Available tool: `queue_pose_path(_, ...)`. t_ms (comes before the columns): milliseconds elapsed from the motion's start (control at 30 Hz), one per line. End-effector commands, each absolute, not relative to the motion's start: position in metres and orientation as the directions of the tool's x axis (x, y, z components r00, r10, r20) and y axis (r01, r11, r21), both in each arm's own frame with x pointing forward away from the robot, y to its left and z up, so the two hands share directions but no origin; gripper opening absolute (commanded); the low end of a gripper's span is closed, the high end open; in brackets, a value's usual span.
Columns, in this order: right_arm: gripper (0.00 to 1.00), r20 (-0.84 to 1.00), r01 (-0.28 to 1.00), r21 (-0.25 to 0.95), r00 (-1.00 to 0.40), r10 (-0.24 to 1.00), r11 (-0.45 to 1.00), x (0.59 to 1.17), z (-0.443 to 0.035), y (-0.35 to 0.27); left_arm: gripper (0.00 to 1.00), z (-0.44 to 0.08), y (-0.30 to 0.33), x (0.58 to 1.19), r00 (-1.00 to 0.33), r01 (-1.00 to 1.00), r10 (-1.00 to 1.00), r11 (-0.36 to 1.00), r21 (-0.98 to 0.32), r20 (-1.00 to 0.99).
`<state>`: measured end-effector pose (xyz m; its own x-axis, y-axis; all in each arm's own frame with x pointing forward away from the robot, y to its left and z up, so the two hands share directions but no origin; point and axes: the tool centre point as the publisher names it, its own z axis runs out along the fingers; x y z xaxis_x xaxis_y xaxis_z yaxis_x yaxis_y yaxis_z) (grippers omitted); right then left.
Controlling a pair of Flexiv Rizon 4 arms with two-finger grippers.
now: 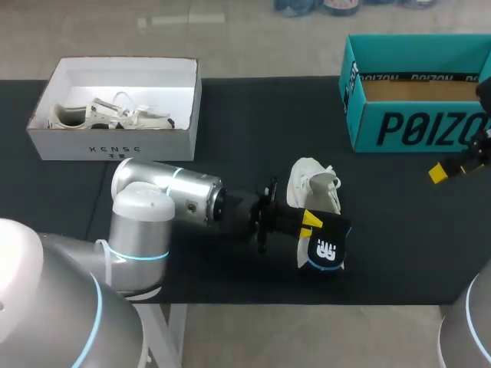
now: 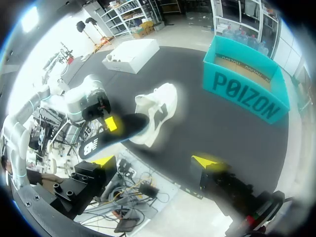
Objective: Take the shoe out of the shoebox, open the shoe tongue, remove and reinsert the insole, then place the shoe into the shoebox
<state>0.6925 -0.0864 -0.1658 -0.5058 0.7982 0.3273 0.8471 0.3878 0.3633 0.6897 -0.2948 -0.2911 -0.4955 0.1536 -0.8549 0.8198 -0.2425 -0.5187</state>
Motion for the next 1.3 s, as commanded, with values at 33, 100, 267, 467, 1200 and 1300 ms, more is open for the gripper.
queue_pose_path(33, 1.00, 0.327, 0.848, 0.362, -0.505, 0.799, 0.387, 0.693, -0.166, -0.086, 0.00, -0.283, -0.278, 0.680, -0.488, 0.841, 0.140, -0.187, -0.507, -0.862)
queue_pose_path(100, 1.00, 0.327, 0.848, 0.362, -0.505, 0.799, 0.387, 0.693, -0.166, -0.086, 0.00, -0.287, -0.276, 0.682, -0.479, 0.848, 0.142, -0.181, -0.498, -0.866)
queue_pose_path(267, 1.00, 0.327, 0.848, 0.362, -0.505, 0.799, 0.387, 0.693, -0.166, -0.086, 0.00, -0.301, -0.285, 0.691, -0.469, 0.854, 0.131, -0.187, -0.486, -0.873)
queue_pose_path(467, 1.00, 0.327, 0.848, 0.362, -0.505, 0.799, 0.387, 0.693, -0.166, -0.086, 0.00, -0.307, -0.300, 0.703, -0.464, 0.855, 0.103, -0.206, -0.476, -0.880)
queue_pose_path(1200, 1.00, 0.327, 0.848, 0.362, -0.505, 0.799, 0.387, 0.693, -0.166, -0.086, 0.00, -0.329, -0.283, 0.735, -0.503, 0.855, 0.157, -0.053, -0.516, -0.850)
queue_pose_path(1300, 1.00, 0.327, 0.848, 0.362, -0.505, 0.799, 0.387, 0.693, -0.166, -0.086, 0.00, -0.335, -0.287, 0.738, -0.515, 0.849, 0.163, -0.037, -0.526, -0.842)
